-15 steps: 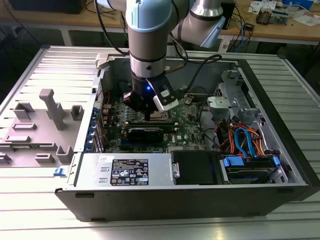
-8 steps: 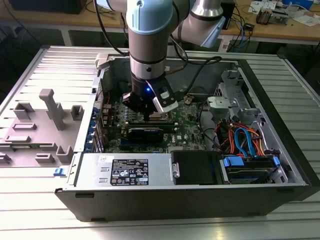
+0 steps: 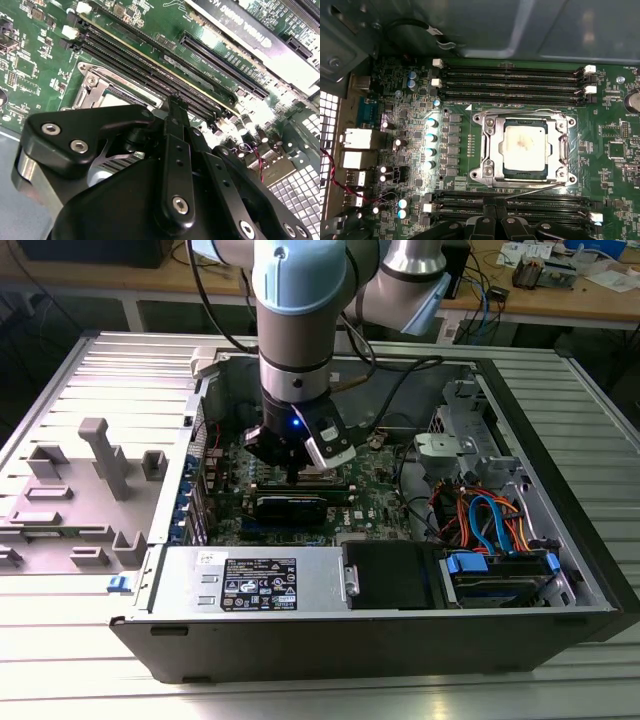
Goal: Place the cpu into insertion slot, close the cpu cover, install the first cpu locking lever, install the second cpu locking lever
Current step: 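Install the second cpu locking lever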
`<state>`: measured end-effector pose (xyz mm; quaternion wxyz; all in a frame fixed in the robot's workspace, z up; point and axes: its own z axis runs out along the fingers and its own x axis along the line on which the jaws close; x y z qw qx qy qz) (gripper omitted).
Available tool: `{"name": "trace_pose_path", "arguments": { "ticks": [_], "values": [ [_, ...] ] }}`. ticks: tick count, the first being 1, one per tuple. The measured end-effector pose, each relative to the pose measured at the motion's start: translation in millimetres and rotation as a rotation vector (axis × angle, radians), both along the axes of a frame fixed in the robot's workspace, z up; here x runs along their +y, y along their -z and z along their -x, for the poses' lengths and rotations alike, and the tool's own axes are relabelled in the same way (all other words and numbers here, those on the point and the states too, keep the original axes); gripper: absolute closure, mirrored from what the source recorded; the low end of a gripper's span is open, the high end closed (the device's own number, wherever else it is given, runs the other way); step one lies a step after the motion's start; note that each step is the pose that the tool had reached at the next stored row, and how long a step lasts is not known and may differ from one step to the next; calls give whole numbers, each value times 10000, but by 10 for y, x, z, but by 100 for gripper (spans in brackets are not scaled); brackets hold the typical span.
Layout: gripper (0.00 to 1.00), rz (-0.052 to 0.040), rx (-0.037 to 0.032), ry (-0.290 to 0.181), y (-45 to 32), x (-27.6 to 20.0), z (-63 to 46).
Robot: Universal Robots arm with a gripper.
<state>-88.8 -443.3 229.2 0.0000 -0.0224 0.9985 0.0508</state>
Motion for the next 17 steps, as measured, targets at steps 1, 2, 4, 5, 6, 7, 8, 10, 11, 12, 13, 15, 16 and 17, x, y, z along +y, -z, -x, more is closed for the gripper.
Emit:
{"name": "trace_pose_path", "arguments": {
  "ticks": [1,2,4,5,6,7,8,10,11,12,13,15,16,17],
  "values": [
    [89,-15,6,0,8,0,1],
    [89,-30,9,0,15,0,2],
    [89,-97,20,-1,30,0,11],
    [89,-130,22,-2,33,0,13],
    [89,-191,27,-1,39,0,18],
    [89,-248,32,0,45,1,23],
    [89,-285,36,-1,55,1,27],
    [89,-315,40,1,68,1,35],
    [89,-331,42,0,79,0,41],
    [89,-340,43,0,86,0,46],
    [89,-351,43,0,95,0,50],
    [89,-394,43,-3,113,0,52],
    [89,-425,43,-1,127,0,56],
    [89,-444,43,-1,135,0,59]
  ]
}}
